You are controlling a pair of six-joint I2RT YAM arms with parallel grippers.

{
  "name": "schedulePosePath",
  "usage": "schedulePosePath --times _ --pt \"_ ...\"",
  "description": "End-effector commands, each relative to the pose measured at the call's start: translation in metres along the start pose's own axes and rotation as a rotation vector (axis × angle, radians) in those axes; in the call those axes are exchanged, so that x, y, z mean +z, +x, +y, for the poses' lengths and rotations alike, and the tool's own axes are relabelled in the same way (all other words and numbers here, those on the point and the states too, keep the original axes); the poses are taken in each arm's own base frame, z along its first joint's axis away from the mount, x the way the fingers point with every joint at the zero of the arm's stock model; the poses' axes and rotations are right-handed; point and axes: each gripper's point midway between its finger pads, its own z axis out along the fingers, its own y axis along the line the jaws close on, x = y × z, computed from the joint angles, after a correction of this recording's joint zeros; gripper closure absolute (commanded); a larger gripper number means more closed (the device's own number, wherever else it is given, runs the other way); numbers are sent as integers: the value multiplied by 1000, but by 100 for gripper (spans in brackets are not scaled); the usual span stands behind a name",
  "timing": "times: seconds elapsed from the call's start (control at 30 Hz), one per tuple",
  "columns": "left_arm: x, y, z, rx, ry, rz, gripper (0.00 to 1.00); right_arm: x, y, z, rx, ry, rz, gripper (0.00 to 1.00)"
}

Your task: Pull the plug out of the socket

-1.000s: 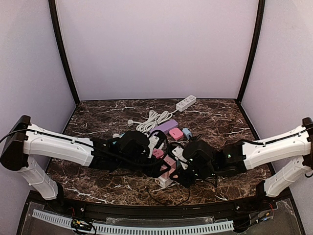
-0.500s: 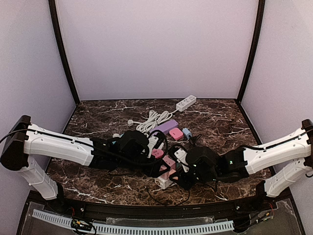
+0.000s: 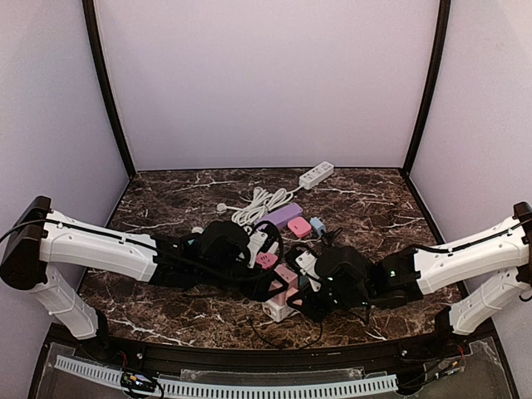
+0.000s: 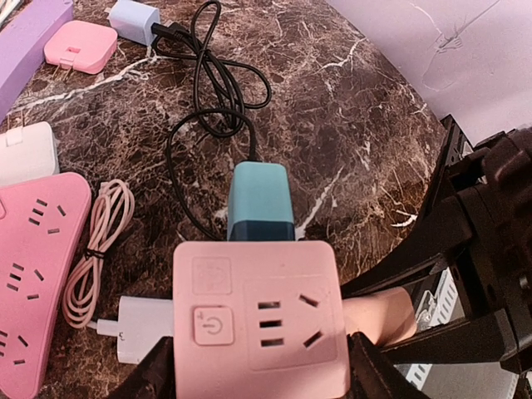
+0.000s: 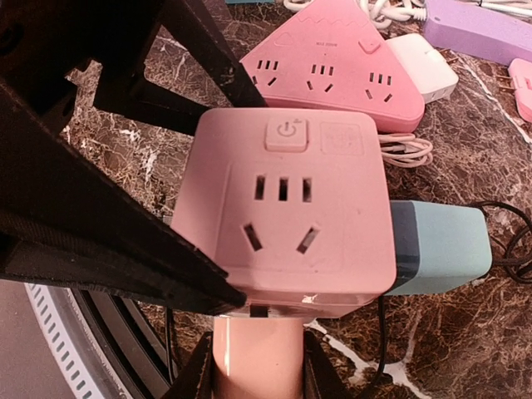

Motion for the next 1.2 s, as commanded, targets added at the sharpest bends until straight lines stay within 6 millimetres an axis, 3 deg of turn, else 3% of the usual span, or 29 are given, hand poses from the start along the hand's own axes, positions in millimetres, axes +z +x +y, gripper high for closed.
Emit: schedulePosePath --times 0.0,0.23,0.63,0.93,1.17 --pt "-11 80 65 63 -215 282 84 -13 -12 -27 51 89 13 100" --pt "-10 88 69 94 -238 319 84 -23 -32 -25 66 74 20 100" --pt "-10 81 66 103 -237 305 85 -34 -40 -40 95 129 -10 100" --pt "-11 62 39 221 -119 288 84 -52 -41 -114 224 263 -44 100" --pt "-16 50 20 342 -30 285 84 -46 -59 -166 307 234 -129 100"
